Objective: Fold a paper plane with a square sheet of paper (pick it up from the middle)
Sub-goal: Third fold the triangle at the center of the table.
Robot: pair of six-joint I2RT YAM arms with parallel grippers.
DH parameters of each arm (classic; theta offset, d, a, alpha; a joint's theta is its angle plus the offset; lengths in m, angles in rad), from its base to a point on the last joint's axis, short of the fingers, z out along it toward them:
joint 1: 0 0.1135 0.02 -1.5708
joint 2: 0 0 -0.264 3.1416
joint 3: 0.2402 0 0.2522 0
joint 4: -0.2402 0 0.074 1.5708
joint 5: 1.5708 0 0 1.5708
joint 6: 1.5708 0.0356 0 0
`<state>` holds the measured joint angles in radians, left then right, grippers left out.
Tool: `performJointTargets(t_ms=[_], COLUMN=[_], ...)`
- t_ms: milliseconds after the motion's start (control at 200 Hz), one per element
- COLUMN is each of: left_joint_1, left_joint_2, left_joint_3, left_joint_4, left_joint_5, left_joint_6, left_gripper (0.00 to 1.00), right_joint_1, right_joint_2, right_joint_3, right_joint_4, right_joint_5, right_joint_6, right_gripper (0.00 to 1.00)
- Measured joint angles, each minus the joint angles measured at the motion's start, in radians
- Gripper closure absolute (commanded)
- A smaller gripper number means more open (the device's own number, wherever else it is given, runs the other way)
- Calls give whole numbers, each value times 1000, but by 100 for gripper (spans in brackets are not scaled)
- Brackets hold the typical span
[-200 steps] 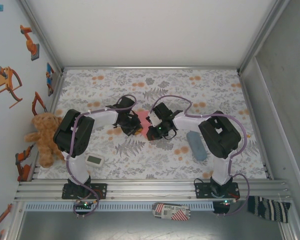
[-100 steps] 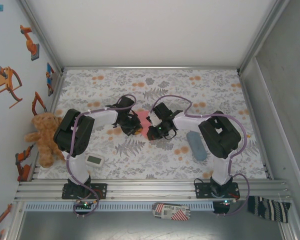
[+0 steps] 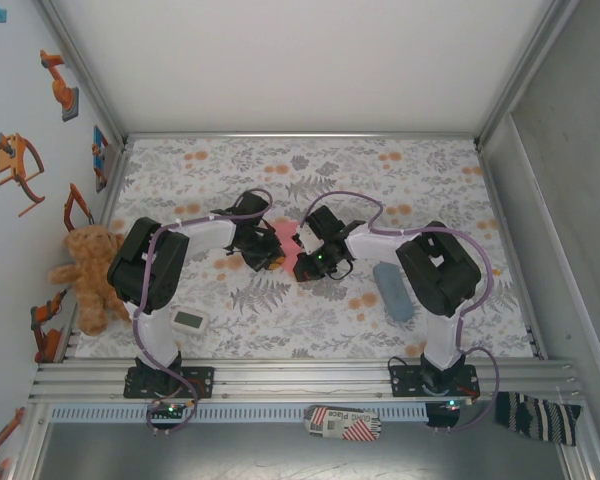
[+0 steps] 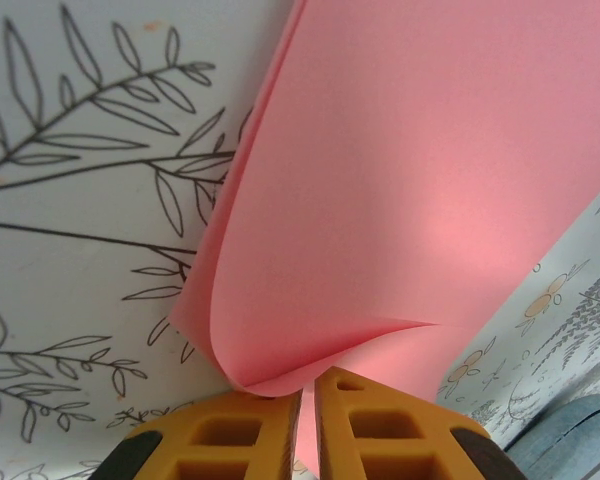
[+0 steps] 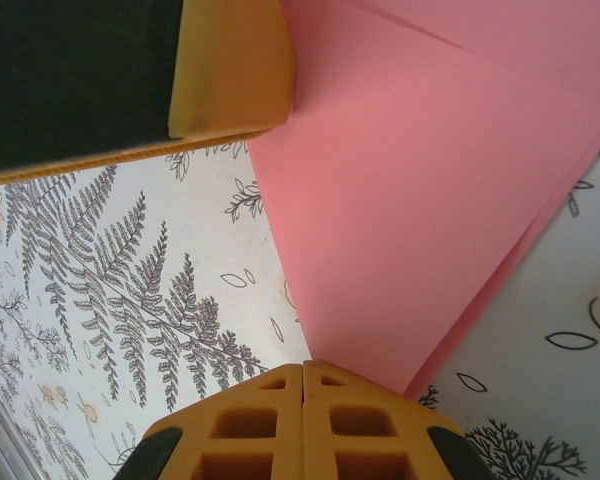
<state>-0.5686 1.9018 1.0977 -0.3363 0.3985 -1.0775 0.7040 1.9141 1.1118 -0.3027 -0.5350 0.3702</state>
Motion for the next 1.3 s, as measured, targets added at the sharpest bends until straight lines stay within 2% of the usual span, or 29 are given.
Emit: performJointTargets(t_ms=[295, 631, 746, 926, 1097, 1302], left_joint_1=[0, 2, 2, 5, 4, -1], left_joint_2=[3, 5, 5, 9, 17, 24], left_joint_3=[0, 1, 2, 16, 26, 33], left_joint_4=[-1, -2, -4, -20, -16, 4], left_joint_5=[0, 3, 4, 9, 14, 14], left_joint_6=[3, 7, 11, 13, 14, 13], left_gripper=[84, 84, 85, 84, 84, 84], right_joint_1=[-6, -36, -51, -60, -60, -51], right_joint_2=[1, -5, -39, -121, -171, -117], right_joint_3=[-20, -76, -135, -203, -174, -74], right_joint_4=[11, 87, 114, 47, 24, 47], right_joint_5=[-13, -84, -106, -103, -101, -95], right_joint_6=[0, -8, -8, -8, -7, 4], right_gripper=[100, 100, 100, 100, 100, 100])
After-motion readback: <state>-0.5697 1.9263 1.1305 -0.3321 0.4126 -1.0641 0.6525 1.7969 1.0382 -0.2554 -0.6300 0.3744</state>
